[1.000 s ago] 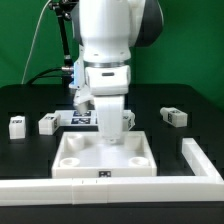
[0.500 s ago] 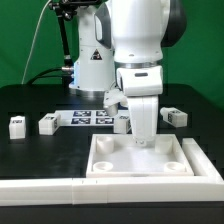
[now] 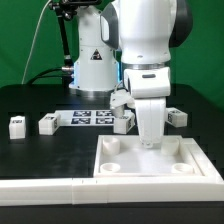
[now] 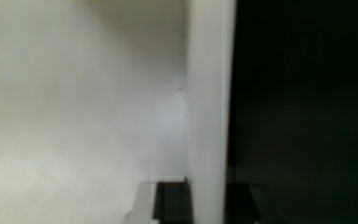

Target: Assemble one leg

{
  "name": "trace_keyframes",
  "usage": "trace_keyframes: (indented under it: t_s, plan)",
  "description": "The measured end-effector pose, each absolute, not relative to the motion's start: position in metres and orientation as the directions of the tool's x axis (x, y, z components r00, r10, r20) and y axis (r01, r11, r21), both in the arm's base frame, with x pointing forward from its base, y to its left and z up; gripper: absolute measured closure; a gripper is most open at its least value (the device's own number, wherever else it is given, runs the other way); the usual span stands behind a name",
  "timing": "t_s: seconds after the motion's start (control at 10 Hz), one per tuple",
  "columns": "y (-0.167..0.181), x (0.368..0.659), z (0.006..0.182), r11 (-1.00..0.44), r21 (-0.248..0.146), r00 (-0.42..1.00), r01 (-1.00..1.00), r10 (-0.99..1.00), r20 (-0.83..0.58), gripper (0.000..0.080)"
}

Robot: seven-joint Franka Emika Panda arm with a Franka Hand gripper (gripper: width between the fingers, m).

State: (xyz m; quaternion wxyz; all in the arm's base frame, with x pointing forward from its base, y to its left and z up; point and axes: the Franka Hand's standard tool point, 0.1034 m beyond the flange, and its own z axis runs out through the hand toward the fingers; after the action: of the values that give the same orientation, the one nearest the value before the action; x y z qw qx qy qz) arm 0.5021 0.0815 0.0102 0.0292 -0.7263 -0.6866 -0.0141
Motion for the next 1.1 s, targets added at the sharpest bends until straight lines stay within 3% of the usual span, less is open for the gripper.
trace_keyframes:
  t_s: [0.2,0.3,0.4,0.5,0.6,0.7,0.8,1.1]
  plan:
    - [0.0815,0.5017,0.0098,-0.057,-0.023,0.059,0.998,0.996,0.060,0.0732]
    - [0.0814,0.5016,0.0098,-0.058,-0.023,0.059,0.998,0.996,0.060,0.0536]
    - [0.0813,0.5016,0.0097,-0.058,-0.024,0.059,0.998,0.996,0.060,0.0536]
    - [0.0813,0.5015,0.0096,-0.058,-0.024,0.059,0.998,0.996,0.060,0.0354]
    - [0.0812,0.5015,0.0096,-0.058,-0.024,0.059,0.998,0.996,0.060,0.0228]
    - [0.0811,0.5015,0.0095,-0.058,-0.024,0.059,0.998,0.996,0.060,0.0228]
    - [0.0810,0.5014,0.0095,-0.058,-0.024,0.060,0.998,0.996,0.060,0.0165]
    - [0.0813,0.5005,0.0111,-0.073,-0.024,0.075,0.997,0.995,0.059,0.0151]
